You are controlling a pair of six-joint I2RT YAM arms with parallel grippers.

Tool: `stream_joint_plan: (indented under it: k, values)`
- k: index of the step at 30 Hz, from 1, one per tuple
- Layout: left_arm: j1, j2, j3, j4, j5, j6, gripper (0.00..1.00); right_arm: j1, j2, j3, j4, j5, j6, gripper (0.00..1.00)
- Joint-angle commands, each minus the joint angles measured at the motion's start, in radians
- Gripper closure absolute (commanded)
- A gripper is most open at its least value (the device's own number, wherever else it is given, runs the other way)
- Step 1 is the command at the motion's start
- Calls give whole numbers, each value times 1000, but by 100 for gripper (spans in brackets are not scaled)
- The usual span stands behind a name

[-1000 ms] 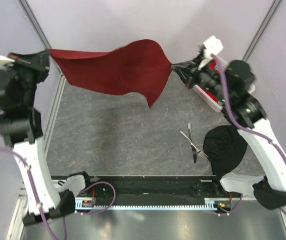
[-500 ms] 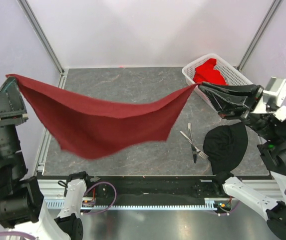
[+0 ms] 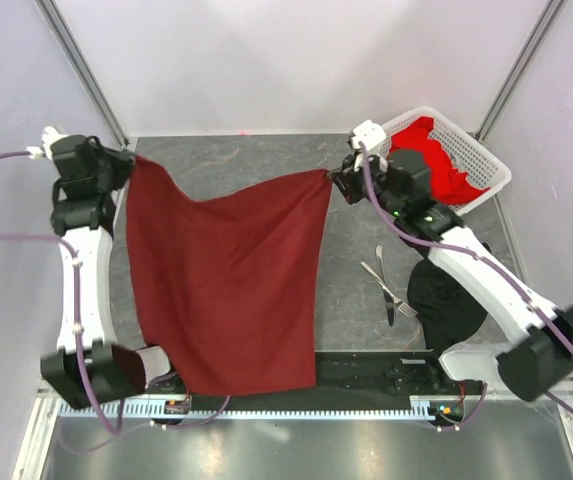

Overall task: Fold the napkin into a case and place the utensils inside
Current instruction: Fold and flatten the napkin at the center of the board.

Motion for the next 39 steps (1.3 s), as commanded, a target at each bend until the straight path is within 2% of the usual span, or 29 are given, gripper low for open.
stream_joint_plan:
  k: [1, 9, 14, 17, 21, 25, 27, 34, 37, 39]
  values:
    - [-8, 108, -84, 154, 52, -20, 98, -60, 105, -18, 144, 77, -13, 100]
    - [-72, 482, -43, 288, 116, -20, 98, -151, 380, 59, 164, 64, -25, 100]
    - [-94, 572, 1, 288, 150, -20, 98, -177, 495, 161, 102, 34, -56, 100]
    - [-89, 559, -2, 260, 144, 1, 98, -175, 523, 215, 19, 23, -51, 100]
    - [-74, 503, 0, 207, 153, 51, 98, -163, 472, 176, -5, -14, 13, 100]
    - [-66, 475, 9, 136, 191, 90, 98, -151, 411, 116, -3, 89, 74, 100]
    - [-66, 484, 26, 116, 205, 98, 98, -157, 420, 133, -11, 160, 67, 100]
    - [-69, 478, 18, 130, 248, 22, 98, -234, 504, 251, -45, 214, 38, 100]
    - [-88, 388, -14, 159, 187, 3, 98, -244, 510, 263, -54, 242, -7, 100]
    - [-103, 316, -55, 202, 93, 18, 98, -251, 509, 266, -69, 250, -27, 100]
